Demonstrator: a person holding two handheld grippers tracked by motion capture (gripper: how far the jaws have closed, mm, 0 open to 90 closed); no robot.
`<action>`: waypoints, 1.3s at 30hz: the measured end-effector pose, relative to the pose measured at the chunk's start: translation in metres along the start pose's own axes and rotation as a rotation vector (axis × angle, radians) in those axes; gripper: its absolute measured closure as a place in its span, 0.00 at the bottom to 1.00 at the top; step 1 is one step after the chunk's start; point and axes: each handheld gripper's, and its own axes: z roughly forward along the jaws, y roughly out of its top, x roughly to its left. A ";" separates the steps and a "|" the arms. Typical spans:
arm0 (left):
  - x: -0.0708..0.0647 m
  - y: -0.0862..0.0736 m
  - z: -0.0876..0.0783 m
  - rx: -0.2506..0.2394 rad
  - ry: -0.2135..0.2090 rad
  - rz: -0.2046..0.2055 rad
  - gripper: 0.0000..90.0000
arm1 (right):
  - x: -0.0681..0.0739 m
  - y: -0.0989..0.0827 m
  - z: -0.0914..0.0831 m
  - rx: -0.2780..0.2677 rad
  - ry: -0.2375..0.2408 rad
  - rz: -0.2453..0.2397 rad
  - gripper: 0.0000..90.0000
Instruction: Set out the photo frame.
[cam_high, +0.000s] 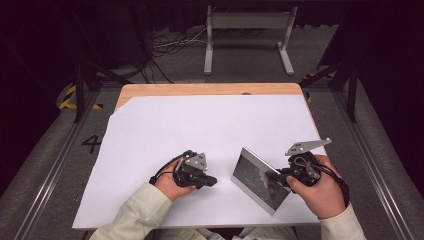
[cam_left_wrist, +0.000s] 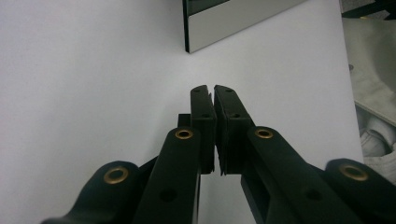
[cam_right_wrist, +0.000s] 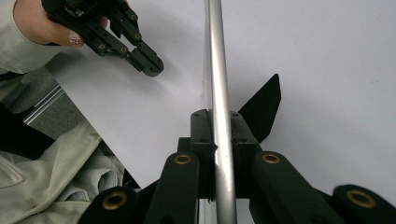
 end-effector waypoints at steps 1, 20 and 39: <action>0.000 0.000 0.000 0.000 0.000 0.000 0.97 | 0.000 0.000 0.000 0.000 0.000 0.000 0.93; 0.008 -0.027 -0.030 -0.070 0.076 -0.096 0.91 | -0.006 0.023 -0.005 -0.017 0.012 -0.068 0.93; 0.010 -0.041 -0.044 -0.102 0.156 -0.161 0.78 | -0.019 0.071 -0.003 0.000 0.048 -0.240 0.93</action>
